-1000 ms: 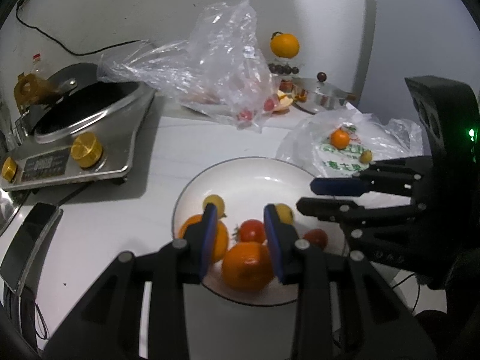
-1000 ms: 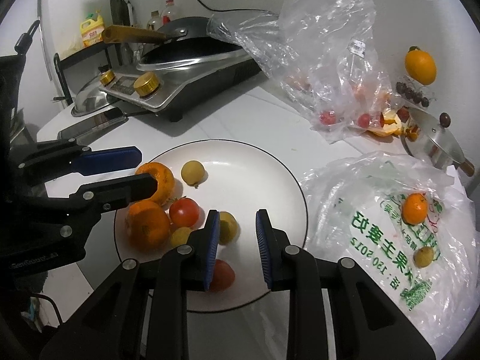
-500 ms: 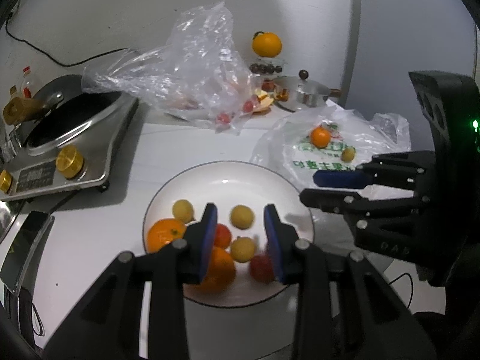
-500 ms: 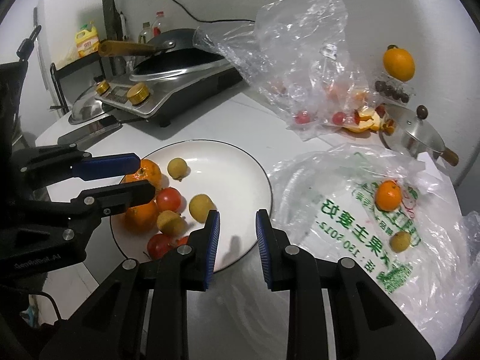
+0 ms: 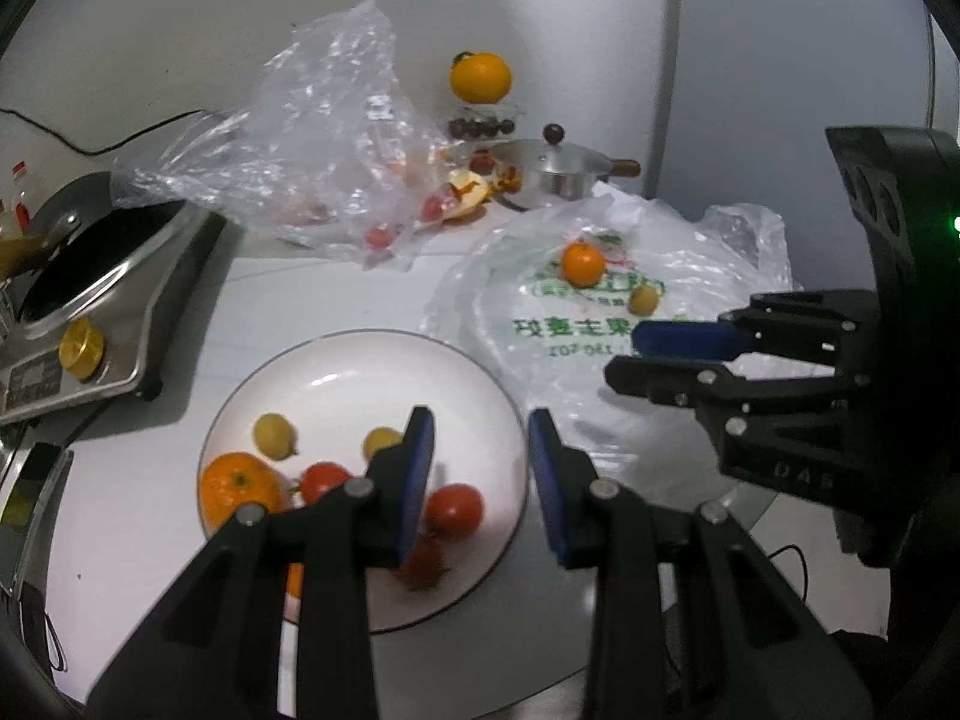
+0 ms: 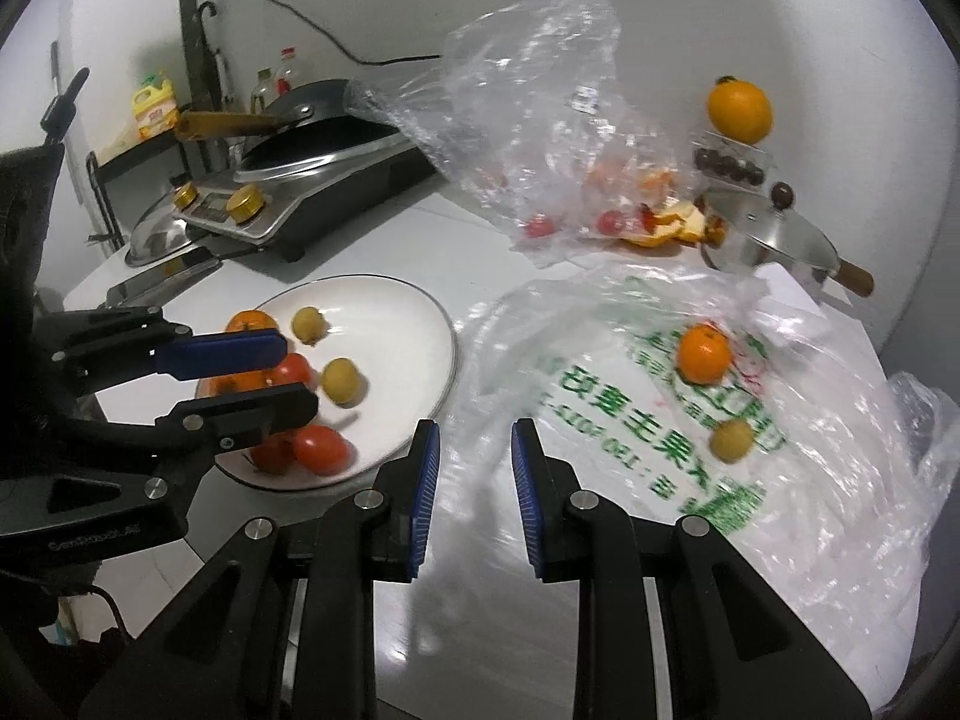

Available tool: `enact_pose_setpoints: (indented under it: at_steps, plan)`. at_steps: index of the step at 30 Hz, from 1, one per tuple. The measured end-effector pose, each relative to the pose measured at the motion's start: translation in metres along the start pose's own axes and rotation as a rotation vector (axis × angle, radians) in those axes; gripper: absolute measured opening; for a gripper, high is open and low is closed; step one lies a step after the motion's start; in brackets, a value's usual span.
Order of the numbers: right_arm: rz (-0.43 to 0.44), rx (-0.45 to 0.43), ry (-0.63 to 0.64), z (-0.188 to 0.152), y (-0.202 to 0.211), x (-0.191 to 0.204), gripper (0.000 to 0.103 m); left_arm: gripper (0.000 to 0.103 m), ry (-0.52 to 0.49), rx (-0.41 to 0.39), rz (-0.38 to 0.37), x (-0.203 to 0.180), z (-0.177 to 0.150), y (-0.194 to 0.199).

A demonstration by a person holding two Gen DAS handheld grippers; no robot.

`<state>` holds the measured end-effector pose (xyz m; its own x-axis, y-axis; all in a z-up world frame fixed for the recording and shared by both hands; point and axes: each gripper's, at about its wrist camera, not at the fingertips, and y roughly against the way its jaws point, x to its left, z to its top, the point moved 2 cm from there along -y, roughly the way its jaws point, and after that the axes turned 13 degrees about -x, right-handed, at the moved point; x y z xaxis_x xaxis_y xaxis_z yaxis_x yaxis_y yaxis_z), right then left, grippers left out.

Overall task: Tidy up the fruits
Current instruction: 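Move both open tools back over the fruit on the plastic bag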

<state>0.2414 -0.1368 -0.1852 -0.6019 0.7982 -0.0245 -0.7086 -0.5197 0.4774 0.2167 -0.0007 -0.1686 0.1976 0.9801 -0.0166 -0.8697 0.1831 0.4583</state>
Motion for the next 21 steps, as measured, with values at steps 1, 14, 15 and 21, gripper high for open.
enact_pose_setpoints:
  at_steps: [1, 14, 15, 21]
  plan:
    - [-0.006, -0.003, -0.008, -0.001, 0.002, -0.005, 0.026, 0.034, -0.007, 0.002, -0.003, -0.004, 0.001, -0.001]
    - [-0.047, -0.021, -0.070, -0.016, 0.022, -0.051, 0.026, 0.034, -0.055, 0.021, -0.023, -0.039, 0.011, -0.020]
    - [-0.050, -0.021, -0.075, -0.018, 0.023, -0.054, 0.026, 0.034, -0.058, 0.024, -0.025, -0.041, 0.011, -0.022]
    - [-0.057, -0.017, -0.105, -0.024, 0.026, -0.073, 0.026, 0.034, -0.070, 0.034, -0.039, -0.052, 0.015, -0.034]
